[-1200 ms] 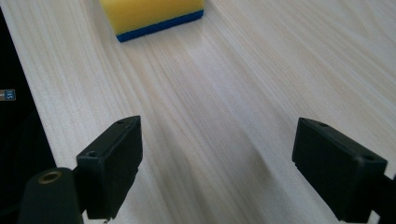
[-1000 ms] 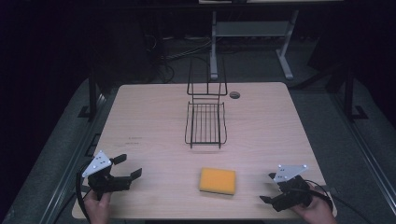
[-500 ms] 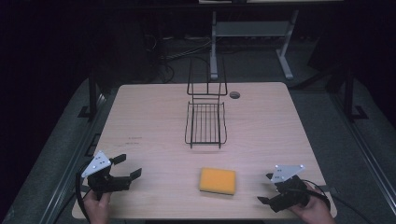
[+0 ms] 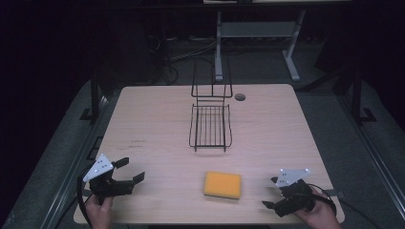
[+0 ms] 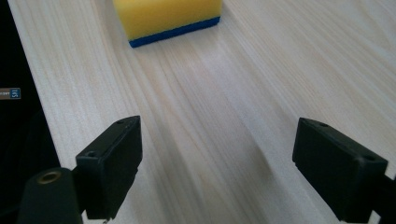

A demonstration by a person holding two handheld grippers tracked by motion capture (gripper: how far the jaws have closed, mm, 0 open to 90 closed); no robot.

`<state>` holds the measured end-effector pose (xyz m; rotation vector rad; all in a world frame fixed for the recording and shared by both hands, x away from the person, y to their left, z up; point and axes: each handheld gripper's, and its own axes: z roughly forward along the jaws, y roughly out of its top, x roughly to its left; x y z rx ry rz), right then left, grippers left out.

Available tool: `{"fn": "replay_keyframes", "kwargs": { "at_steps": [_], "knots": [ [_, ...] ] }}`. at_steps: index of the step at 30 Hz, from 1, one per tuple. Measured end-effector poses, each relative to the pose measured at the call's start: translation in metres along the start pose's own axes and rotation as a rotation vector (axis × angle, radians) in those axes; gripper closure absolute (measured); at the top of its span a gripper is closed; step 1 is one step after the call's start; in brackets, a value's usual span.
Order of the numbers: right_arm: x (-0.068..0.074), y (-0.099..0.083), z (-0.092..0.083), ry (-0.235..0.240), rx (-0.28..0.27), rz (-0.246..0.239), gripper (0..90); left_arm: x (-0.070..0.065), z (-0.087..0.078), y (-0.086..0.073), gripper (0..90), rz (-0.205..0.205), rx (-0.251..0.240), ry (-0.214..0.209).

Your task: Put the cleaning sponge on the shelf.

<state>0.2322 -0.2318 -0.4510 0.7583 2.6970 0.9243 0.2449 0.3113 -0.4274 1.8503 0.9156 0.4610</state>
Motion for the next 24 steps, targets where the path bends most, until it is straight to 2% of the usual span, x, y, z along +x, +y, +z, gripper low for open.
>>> {"fn": "replay_keyframes", "kwargs": {
  "at_steps": [9,24],
  "knots": [
    [-0.001,0.003,0.0,-0.005,-0.026,0.003,15.5,0.0,0.0,0.0,13.4,0.005,0.001,0.0],
    [0.001,0.01,0.007,0.014,-0.015,-0.022,15.5,0.0,0.0,0.0,13.5,0.003,0.001,0.0]
  ]
}}
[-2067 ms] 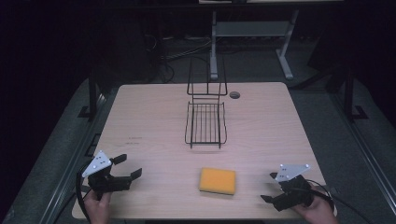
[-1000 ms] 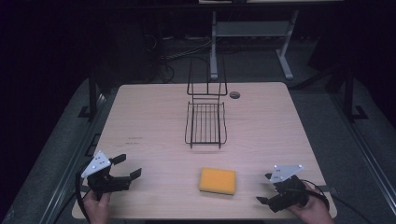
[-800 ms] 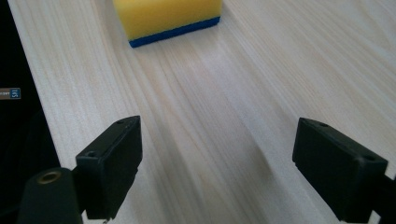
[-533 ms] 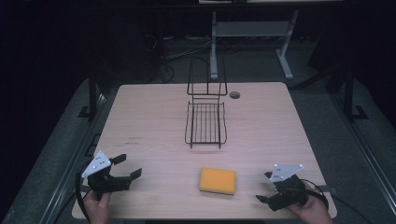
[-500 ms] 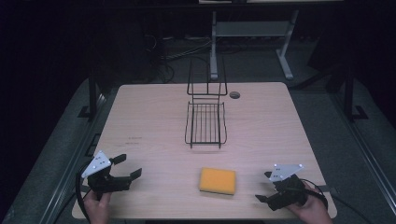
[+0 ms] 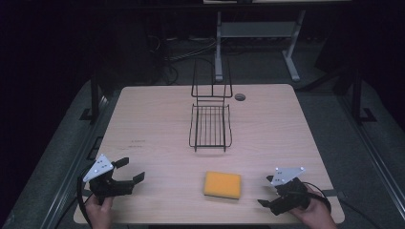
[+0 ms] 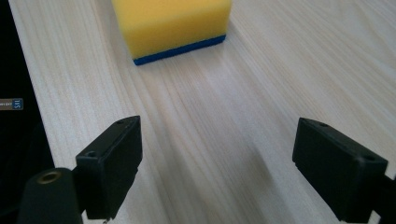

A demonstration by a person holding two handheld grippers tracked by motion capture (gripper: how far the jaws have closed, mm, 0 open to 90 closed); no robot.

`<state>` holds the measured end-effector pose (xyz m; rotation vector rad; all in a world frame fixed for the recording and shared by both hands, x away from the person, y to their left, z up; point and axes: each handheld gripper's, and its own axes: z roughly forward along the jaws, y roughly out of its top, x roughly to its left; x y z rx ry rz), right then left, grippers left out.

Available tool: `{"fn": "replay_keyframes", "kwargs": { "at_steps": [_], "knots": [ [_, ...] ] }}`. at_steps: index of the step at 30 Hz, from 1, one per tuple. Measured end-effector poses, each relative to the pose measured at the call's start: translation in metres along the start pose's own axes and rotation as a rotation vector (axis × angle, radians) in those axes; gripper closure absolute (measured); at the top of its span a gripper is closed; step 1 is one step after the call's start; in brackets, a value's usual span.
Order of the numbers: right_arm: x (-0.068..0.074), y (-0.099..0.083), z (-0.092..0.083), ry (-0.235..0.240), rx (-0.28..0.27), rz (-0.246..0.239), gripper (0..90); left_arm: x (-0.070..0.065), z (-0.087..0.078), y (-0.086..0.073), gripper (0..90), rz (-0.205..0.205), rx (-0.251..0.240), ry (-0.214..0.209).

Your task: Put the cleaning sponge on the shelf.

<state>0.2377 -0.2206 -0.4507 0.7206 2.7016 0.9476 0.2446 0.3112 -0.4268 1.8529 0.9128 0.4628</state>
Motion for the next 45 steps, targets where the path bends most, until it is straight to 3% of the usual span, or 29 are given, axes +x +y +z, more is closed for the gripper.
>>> {"fn": "replay_keyframes", "kwargs": {
  "at_steps": [23,45],
  "knots": [
    [0.001,0.016,0.006,0.039,0.04,-0.039,15.5,0.001,-0.002,0.0,13.4,0.0,0.0,0.008],
    [0.001,0.051,0.015,0.103,0.091,-0.116,15.4,0.002,-0.003,0.0,13.4,-0.001,-0.006,0.012]
  ]
}}
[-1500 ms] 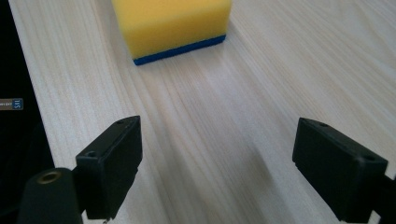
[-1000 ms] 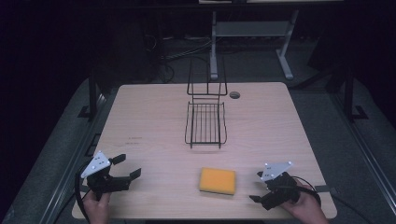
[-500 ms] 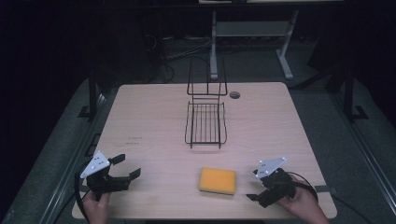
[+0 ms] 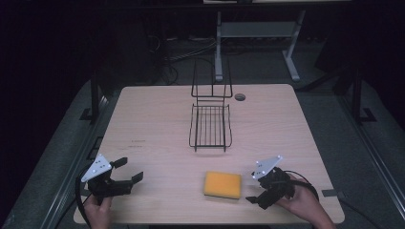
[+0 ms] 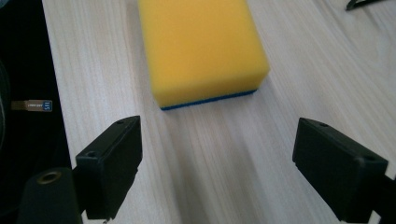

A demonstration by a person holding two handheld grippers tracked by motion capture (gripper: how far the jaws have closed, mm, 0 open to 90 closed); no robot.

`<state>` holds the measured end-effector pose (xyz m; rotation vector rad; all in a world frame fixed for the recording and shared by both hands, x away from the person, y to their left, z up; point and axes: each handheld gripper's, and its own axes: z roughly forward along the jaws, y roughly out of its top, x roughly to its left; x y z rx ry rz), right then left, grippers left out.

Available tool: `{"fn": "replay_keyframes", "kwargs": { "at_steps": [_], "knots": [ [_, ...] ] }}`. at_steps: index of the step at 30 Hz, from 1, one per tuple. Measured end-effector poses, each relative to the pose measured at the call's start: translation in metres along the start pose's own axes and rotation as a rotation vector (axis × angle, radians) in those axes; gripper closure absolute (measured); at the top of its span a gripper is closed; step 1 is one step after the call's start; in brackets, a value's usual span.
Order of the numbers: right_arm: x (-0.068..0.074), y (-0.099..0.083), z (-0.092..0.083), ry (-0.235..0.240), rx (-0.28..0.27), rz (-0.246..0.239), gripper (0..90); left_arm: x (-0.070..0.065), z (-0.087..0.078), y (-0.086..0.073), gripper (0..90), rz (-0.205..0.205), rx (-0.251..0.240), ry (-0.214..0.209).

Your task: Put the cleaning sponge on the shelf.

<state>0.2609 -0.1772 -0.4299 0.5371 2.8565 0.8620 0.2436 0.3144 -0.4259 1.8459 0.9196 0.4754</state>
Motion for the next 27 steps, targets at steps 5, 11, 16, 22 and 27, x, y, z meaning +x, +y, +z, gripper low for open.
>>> {"fn": "replay_keyframes", "kwargs": {
  "at_steps": [5,11,16,22,27],
  "knots": [
    [-0.001,0.007,0.002,0.018,0.008,-0.008,15.4,0.0,0.0,0.0,13.4,-0.001,-0.001,0.0],
    [-0.002,0.017,0.005,0.031,0.019,-0.031,15.4,0.001,0.0,0.0,13.4,0.0,0.001,0.002],
    [-0.003,0.026,0.008,0.049,0.031,-0.043,15.4,0.001,-0.001,0.0,13.4,-0.001,-0.002,0.002],
    [-0.004,0.04,0.011,0.073,0.034,-0.072,15.4,0.001,-0.001,0.0,13.4,0.0,-0.001,0.0],
    [-0.004,0.05,0.015,0.083,0.054,-0.091,15.4,0.001,-0.001,0.0,13.4,0.002,0.0,0.001]
  ]
}}
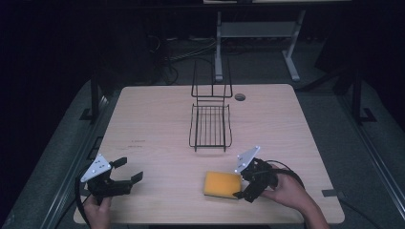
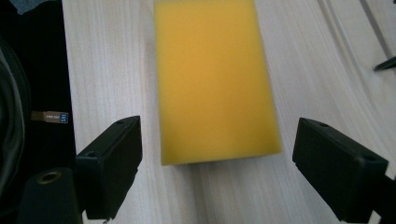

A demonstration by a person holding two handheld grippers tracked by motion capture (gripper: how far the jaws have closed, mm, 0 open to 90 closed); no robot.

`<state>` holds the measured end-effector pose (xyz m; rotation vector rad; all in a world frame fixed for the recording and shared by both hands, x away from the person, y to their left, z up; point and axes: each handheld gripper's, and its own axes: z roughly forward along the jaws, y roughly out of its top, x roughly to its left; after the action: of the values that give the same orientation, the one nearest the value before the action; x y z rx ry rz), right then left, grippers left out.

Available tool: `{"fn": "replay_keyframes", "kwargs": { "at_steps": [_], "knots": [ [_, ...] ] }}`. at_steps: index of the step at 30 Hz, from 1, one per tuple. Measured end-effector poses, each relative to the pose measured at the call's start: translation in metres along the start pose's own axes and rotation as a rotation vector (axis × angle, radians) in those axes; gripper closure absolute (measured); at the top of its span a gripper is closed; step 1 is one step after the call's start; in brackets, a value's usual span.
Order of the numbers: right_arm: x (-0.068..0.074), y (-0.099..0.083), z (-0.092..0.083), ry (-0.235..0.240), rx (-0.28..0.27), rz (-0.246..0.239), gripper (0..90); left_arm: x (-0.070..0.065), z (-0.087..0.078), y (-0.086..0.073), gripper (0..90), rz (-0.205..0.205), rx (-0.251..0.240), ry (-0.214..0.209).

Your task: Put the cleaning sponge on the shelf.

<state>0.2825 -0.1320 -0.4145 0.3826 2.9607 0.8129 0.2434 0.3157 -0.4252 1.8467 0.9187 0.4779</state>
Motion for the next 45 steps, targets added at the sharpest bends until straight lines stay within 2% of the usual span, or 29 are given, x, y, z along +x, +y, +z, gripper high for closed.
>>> {"fn": "replay_keyframes", "kwargs": {
  "at_steps": [20,32,45],
  "knots": [
    [-0.003,0.027,0.013,0.041,0.036,-0.038,15.4,0.001,-0.001,0.0,13.4,-0.003,-0.003,0.0],
    [-0.004,0.039,0.027,0.065,0.083,-0.052,15.4,0.002,-0.002,0.0,13.4,0.0,-0.005,0.004],
    [-0.007,0.041,0.037,0.077,0.118,-0.053,15.4,0.002,-0.002,0.001,13.4,0.001,-0.005,0.002]
  ]
}}
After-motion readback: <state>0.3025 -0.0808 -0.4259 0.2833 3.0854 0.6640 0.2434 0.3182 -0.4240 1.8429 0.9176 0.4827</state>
